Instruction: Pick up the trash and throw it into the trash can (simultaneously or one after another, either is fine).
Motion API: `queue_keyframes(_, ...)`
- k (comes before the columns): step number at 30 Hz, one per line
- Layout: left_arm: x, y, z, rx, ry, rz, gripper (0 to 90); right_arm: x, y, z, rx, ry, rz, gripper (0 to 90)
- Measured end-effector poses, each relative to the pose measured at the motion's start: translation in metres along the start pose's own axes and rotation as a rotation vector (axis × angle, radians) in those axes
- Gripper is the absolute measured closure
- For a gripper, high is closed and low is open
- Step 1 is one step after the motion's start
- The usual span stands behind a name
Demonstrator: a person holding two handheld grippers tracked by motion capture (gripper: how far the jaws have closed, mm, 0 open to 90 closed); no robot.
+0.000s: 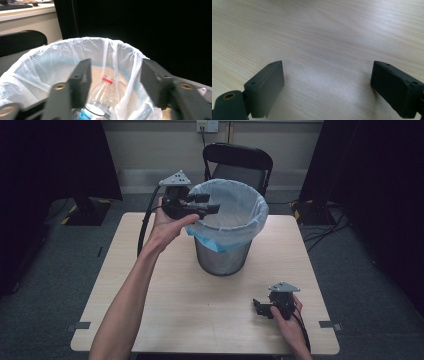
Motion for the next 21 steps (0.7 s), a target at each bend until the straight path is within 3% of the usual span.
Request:
queue_keyframes(8,0.0,0.002,0.004,-0.04,0.006,0.033,18.2,0.0,0.0,0.0,0.0,0.0,0.0,10.9)
queue_keyframes(12,-0.001,0.002,0.008,-0.051,0.017,0.041,22.3,0.0,0.0,0.0,0.0,0.0,0.0,10.9)
queue_keyframes(21,0.002,0.008,0.022,-0.054,0.006,0.061,16.4,0.0,0.0,0.0,0.0,0.0,0.0,10.9)
Point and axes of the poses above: each handheld gripper's, and its own axes: z roughly backward along the jaws, y roughly out of its underside, x roughly to its left, the point moved 1 cm from there along -z, roughly forward along the jaws, and after that the axes turned 8 degrees about y, right-handed, at the moved point
